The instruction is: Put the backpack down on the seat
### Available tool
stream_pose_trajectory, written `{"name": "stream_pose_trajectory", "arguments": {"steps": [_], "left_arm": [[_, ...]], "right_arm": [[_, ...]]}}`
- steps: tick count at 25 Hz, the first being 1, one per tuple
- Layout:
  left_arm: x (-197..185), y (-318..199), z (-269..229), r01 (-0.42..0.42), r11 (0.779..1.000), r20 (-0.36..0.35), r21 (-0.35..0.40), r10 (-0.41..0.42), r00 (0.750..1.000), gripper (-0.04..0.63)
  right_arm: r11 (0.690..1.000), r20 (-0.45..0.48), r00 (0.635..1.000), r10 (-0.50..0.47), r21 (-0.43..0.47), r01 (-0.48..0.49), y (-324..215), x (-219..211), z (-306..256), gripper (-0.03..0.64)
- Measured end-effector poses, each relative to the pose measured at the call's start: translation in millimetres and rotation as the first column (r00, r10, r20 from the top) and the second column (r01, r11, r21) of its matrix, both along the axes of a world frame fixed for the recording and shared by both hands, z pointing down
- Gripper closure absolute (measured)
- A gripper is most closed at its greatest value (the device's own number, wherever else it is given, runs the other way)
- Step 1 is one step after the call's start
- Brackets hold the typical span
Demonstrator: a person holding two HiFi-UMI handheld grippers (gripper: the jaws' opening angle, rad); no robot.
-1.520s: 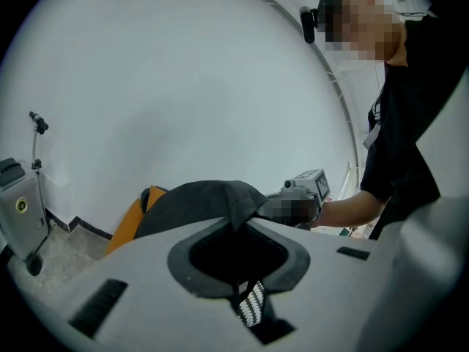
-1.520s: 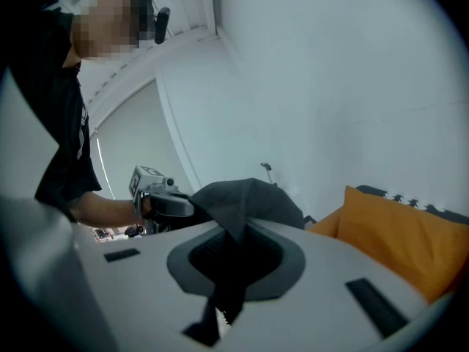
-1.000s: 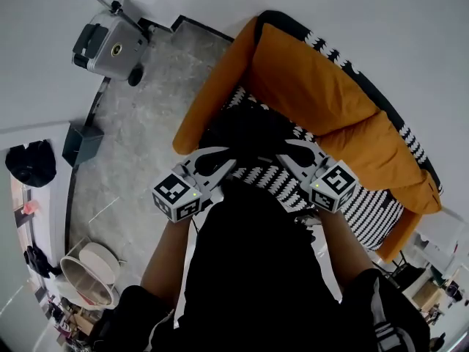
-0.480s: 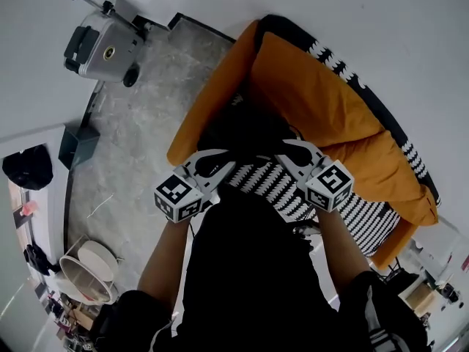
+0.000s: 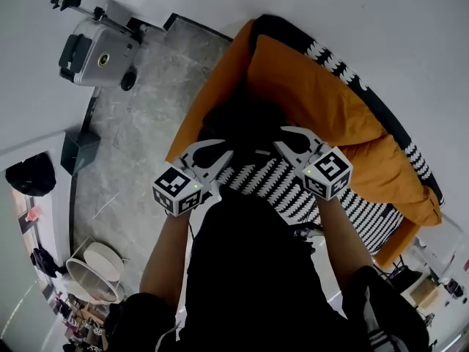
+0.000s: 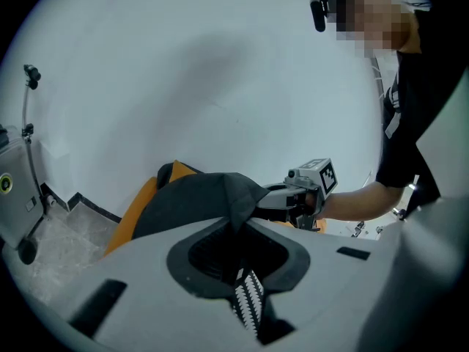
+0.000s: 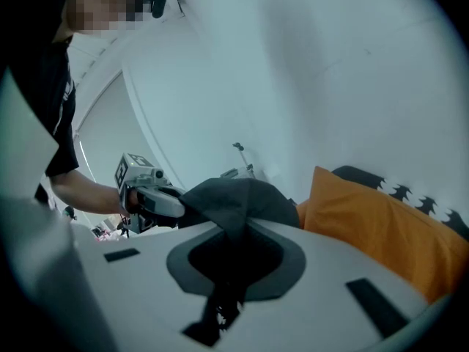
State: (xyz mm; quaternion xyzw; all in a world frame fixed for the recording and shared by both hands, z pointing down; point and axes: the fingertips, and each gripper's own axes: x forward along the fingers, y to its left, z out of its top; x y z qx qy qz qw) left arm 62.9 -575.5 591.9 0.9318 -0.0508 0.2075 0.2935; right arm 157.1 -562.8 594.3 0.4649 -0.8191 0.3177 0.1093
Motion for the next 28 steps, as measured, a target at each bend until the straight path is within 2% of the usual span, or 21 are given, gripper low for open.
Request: {"name": "stream_pose_trajectory", "arguments": {"steps": [10, 18, 28], "left_arm": [[26.0, -46.3, 8.7, -0.004, 0.996, 0.071, 0.094, -0.003, 0.997, 0.551], [39.4, -74.2, 20.2, 0.022, 0.993, 0.101, 0.112, -0.033, 0.994, 0.551], [53.4, -102.6, 33.4, 0.032, 0.992, 0.139, 0.123, -0.049, 0.989, 0.551]], "right_arm": [[0.999, -0.051, 0.999, 0.018, 0.049, -0.016, -45.7, 26.9, 12.9, 0.581], [0.995, -0.074, 0.993, 0.092, 0.055, -0.088, -68.7, 40.8, 25.5, 0.581], [0.993, -0.116, 0.987, 0.113, 0.053, -0.107, -95.5, 54.3, 40.6, 0.581]]}}
